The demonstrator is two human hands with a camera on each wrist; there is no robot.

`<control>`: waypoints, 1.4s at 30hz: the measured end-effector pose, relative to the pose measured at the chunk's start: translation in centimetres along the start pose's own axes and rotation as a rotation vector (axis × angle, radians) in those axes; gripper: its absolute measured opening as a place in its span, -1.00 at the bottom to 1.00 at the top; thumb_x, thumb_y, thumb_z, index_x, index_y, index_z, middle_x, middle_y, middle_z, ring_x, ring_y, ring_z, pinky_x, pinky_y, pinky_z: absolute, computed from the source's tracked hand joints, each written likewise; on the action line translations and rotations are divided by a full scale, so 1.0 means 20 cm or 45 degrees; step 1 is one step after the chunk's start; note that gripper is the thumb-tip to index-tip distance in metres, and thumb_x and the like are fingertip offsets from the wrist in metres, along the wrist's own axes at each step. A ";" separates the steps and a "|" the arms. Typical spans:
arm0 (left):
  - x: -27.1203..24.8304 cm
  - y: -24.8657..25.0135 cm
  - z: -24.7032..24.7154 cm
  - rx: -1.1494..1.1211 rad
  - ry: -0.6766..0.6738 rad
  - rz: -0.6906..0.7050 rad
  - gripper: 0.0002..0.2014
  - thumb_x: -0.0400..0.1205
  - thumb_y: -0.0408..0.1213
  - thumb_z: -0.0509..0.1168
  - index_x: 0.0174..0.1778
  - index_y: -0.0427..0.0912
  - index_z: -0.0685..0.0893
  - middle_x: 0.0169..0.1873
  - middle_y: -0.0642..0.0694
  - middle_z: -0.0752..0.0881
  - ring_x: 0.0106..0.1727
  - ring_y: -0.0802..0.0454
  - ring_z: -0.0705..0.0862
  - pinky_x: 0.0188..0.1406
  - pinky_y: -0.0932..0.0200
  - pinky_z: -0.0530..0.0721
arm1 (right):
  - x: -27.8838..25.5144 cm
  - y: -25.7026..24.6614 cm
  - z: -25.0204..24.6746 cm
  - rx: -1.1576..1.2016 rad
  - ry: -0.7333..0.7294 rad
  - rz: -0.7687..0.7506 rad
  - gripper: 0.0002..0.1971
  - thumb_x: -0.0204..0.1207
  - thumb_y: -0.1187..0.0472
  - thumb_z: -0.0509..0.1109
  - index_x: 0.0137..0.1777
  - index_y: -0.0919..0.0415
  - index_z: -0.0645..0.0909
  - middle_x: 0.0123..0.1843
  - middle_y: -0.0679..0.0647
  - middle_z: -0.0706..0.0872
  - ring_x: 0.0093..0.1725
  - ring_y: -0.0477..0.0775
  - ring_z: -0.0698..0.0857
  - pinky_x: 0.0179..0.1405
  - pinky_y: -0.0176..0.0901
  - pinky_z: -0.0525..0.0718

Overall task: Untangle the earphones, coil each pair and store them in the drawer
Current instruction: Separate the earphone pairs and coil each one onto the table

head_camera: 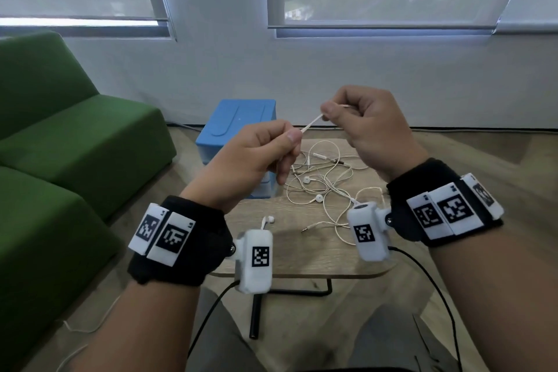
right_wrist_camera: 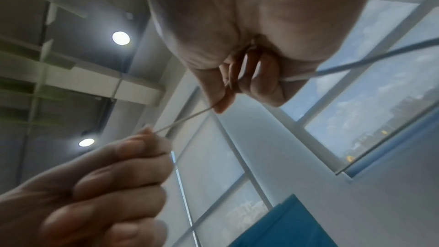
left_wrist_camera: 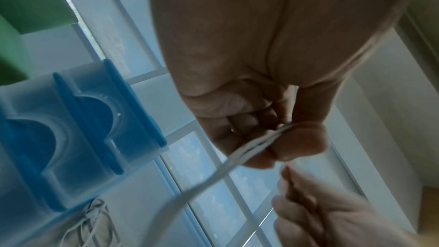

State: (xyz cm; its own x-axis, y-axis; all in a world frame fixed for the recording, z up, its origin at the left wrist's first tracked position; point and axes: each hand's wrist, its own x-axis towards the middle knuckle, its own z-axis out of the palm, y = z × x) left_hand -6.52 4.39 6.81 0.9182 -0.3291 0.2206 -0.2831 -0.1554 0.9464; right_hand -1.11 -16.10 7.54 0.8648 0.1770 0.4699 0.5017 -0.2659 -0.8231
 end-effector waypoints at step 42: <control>0.03 0.04 0.07 -0.352 -0.064 -0.300 -0.62 0.86 -0.11 0.12 -0.16 -0.22 0.67 -0.53 -0.01 0.37 -0.60 0.11 0.29 -0.57 0.26 0.39 | -0.04 0.15 0.04 -0.384 -0.425 -0.042 -0.64 0.74 0.07 0.29 -0.31 -0.29 0.64 -0.39 0.04 0.68 -0.35 0.09 0.65 -0.25 0.01 0.61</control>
State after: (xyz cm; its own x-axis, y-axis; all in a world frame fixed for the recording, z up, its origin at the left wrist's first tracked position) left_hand -6.64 2.71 7.25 0.9327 -0.3604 -0.0164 0.0264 0.0229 0.9994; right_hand -0.30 -16.21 4.40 0.8192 0.4725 0.3250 0.5551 -0.5109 -0.6564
